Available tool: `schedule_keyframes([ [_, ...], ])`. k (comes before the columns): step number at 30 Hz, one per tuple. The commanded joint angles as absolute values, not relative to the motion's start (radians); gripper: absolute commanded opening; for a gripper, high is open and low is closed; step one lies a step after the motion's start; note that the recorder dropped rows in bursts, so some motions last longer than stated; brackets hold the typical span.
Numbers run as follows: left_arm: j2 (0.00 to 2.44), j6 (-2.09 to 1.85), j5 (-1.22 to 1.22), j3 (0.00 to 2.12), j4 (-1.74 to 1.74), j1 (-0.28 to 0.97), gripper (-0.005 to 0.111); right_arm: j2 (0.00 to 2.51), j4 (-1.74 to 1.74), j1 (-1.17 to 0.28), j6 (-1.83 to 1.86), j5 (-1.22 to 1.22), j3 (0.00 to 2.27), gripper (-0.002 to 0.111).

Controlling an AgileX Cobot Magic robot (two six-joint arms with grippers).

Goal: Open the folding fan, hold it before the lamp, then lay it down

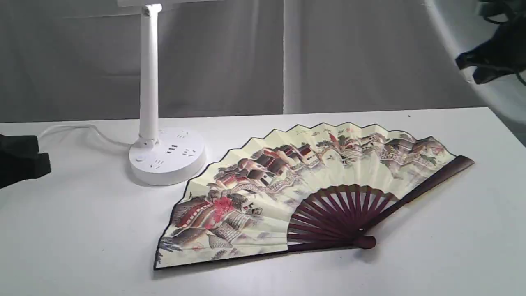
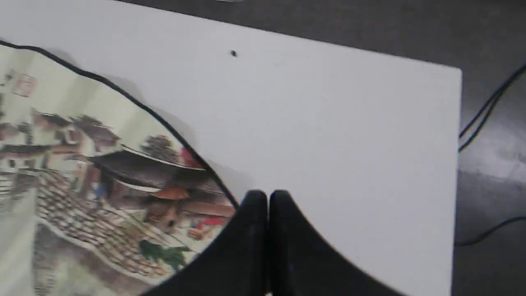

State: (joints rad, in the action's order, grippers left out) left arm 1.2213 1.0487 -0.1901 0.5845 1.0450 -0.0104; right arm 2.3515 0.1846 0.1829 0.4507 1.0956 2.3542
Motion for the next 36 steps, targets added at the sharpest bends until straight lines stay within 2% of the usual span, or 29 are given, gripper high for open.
schedule_keyframes([
  [1, 1.213, 1.037, -0.077, 0.62, 1.103, -0.006, 0.002, 2.294, 0.164, 0.124, 0.436, 1.117, 2.357, 0.0],
  [6, 1.21, 1.037, 0.026, 0.645, 1.166, 0.026, 0.002, 2.244, 0.168, 0.09, 0.424, 1.167, 2.357, 0.0],
  [13, 1.198, 1.008, 0.354, 0.772, 1.055, 0.195, 0.002, 2.192, 0.176, 0.09, 0.413, 1.089, 2.232, 0.0],
  [16, 1.198, 0.844, 0.494, 0.859, 0.857, 0.271, 0.002, 2.136, 0.176, 0.09, 0.398, 0.992, 2.119, 0.0],
  [21, 1.198, 0.648, 0.556, 0.943, 0.586, 0.295, 0.002, 2.006, 0.226, 0.09, 0.394, 0.81, 1.879, 0.0],
  [29, 1.186, 0.648, 0.616, 0.955, 0.567, 0.295, 0.002, 1.731, 0.252, 0.09, 0.422, 0.479, 1.451, 0.0],
  [36, 1.026, 0.653, 0.707, 0.913, 0.598, 0.295, 0.0, 1.507, 0.252, 0.09, 0.444, 0.243, 1.14, 0.0],
])
